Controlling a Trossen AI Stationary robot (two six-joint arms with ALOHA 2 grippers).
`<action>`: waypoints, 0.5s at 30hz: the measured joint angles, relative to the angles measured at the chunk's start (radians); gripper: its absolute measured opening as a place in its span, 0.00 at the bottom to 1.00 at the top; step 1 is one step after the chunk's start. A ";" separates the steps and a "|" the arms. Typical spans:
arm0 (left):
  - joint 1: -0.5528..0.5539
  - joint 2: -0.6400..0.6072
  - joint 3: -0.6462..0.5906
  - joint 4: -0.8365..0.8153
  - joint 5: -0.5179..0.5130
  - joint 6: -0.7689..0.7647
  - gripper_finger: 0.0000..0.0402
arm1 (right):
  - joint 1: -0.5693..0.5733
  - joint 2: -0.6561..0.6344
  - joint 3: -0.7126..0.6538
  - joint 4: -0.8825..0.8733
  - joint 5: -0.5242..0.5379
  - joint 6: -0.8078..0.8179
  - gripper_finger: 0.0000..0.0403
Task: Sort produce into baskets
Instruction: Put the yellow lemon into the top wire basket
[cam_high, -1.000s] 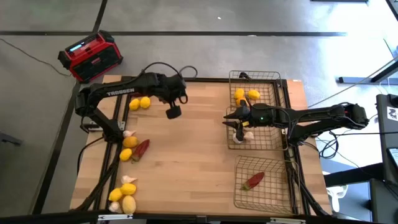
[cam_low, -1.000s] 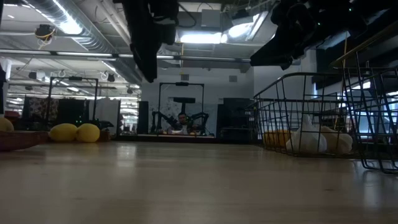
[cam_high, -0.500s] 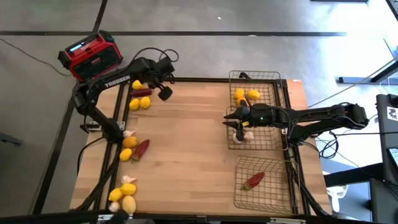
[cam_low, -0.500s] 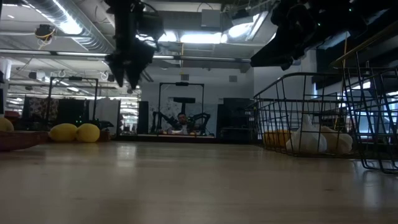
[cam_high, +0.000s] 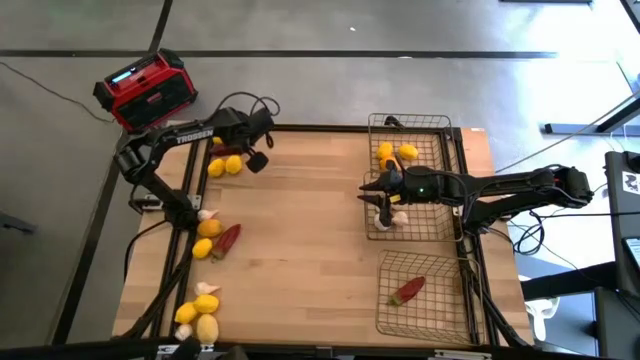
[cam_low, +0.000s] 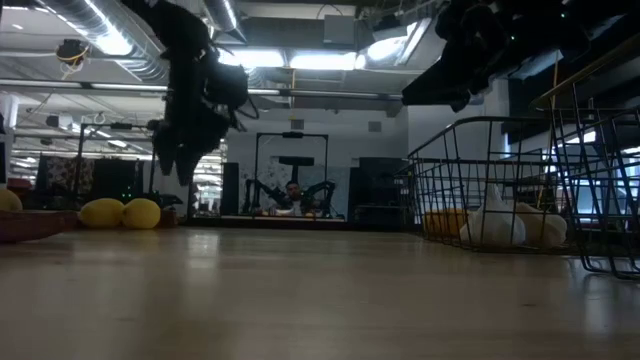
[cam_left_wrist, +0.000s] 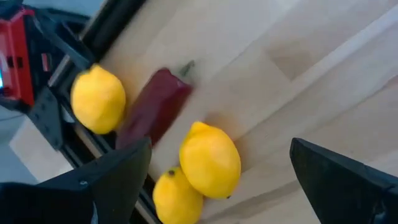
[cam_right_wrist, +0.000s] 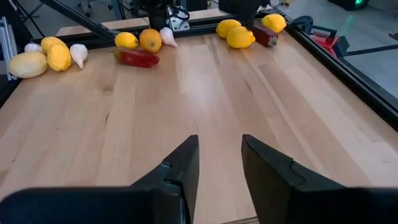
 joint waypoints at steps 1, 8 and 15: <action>0.000 0.000 -0.015 -0.004 0.000 -0.016 0.95 | 0.000 0.000 0.000 0.007 0.000 0.000 0.30; 0.039 0.000 -0.103 0.008 -0.002 -0.137 0.95 | 0.000 0.000 0.000 0.026 0.000 0.000 0.30; 0.064 0.003 -0.167 0.089 0.016 -0.158 0.95 | 0.000 0.000 0.000 0.025 0.000 0.000 0.30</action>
